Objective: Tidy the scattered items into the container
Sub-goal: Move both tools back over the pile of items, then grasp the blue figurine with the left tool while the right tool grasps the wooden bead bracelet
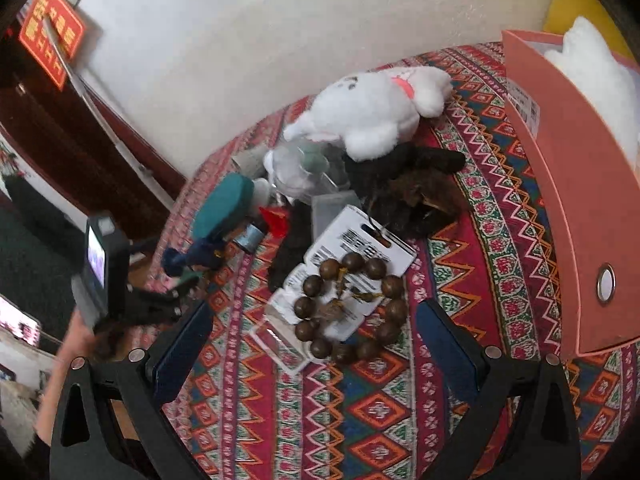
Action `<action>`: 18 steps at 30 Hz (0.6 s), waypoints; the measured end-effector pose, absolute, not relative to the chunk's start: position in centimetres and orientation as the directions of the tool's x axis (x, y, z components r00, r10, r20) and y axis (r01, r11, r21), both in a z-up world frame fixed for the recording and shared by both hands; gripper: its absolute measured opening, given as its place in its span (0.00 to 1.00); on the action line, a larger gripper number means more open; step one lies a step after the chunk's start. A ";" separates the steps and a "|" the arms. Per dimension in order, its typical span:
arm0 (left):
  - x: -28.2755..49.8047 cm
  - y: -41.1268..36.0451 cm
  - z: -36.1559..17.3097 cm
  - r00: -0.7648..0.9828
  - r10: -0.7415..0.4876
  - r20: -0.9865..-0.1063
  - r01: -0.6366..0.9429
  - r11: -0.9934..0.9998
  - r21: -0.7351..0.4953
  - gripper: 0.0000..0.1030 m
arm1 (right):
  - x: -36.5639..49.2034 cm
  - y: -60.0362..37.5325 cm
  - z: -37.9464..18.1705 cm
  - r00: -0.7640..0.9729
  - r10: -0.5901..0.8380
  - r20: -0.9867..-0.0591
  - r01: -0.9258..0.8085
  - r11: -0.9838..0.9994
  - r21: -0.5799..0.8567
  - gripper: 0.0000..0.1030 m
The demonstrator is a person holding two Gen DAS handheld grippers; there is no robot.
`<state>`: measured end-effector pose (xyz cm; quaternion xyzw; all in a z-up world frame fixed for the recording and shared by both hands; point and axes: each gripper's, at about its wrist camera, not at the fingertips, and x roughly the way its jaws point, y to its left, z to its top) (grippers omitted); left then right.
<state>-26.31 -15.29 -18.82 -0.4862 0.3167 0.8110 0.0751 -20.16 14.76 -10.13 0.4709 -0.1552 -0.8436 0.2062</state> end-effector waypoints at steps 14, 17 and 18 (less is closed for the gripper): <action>-22.4 -16.1 -15.8 -0.494 0.095 -0.864 -0.211 -0.977 0.013 0.45 | -22.5 14.7 -16.3 -0.353 -0.513 -0.783 0.035 -0.843 0.536 1.00; -20.0 -15.3 -14.8 -0.485 0.150 -0.862 -0.153 -0.985 -0.085 0.45 | -22.2 14.4 -16.2 -0.377 -0.503 -0.778 0.056 -0.851 0.523 1.00; -19.2 -14.9 -14.4 -0.487 0.170 -0.857 -0.139 -0.983 -0.116 0.45 | -22.1 14.1 -16.0 -0.381 -0.513 -0.769 0.075 -0.846 0.527 1.00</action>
